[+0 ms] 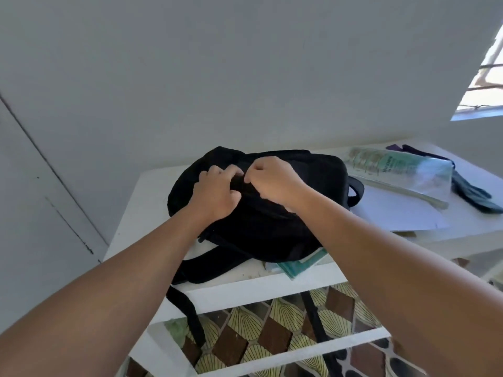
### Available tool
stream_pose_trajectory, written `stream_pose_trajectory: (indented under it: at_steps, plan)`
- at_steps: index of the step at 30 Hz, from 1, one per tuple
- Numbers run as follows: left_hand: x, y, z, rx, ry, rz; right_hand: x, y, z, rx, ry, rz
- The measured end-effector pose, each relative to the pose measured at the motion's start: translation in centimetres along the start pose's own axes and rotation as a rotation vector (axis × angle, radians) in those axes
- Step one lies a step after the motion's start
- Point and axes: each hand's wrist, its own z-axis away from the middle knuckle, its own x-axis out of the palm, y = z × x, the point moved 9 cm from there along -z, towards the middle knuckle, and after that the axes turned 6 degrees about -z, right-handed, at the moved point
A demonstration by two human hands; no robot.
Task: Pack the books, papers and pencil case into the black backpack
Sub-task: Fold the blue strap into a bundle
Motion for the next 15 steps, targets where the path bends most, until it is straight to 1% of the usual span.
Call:
stream_pose_trajectory:
  at_steps: [1,2,4,6,7,8,10,11,12,13,14,15]
  plan:
    - [-0.1,1.7,0.2,0.042,0.002,0.031,-1.7,0.4,0.2,-0.004,0.076,-0.008]
    - [0.1,3.4,0.3,0.095,-0.028,0.064,-3.0,0.9,0.2,-0.003,0.142,-0.012]
    - [1.7,6.9,1.1,0.216,-0.189,0.092,-4.8,2.5,0.4,0.037,0.229,-0.053]
    - [3.9,9.1,2.5,0.279,-0.364,-0.061,-5.7,3.6,0.6,0.065,0.265,-0.068]
    - [4.7,9.6,2.9,0.296,-0.382,-0.154,-6.0,4.0,0.6,0.071,0.273,-0.076]
    - [5.0,10.0,3.0,0.309,-0.344,-0.203,-6.2,4.3,0.6,0.072,0.277,-0.088]
    - [5.0,10.4,2.7,0.307,-0.275,-0.141,-6.3,4.3,0.5,0.063,0.277,-0.099]
    - [4.8,10.0,2.3,0.275,-0.245,-0.028,-6.2,3.9,0.5,0.046,0.283,-0.101]
    - [4.6,9.4,1.9,0.207,-0.211,0.099,-6.1,3.4,0.3,0.022,0.296,-0.104]
    - [3.8,8.3,1.4,0.088,-0.162,0.292,-6.1,2.6,0.2,-0.015,0.319,-0.095]
    - [2.8,6.6,0.9,-0.082,-0.067,0.497,-6.2,1.6,0.3,-0.066,0.361,-0.082]
    - [1.8,4.6,0.8,-0.287,0.022,0.722,-6.4,0.3,0.6,-0.130,0.411,-0.053]
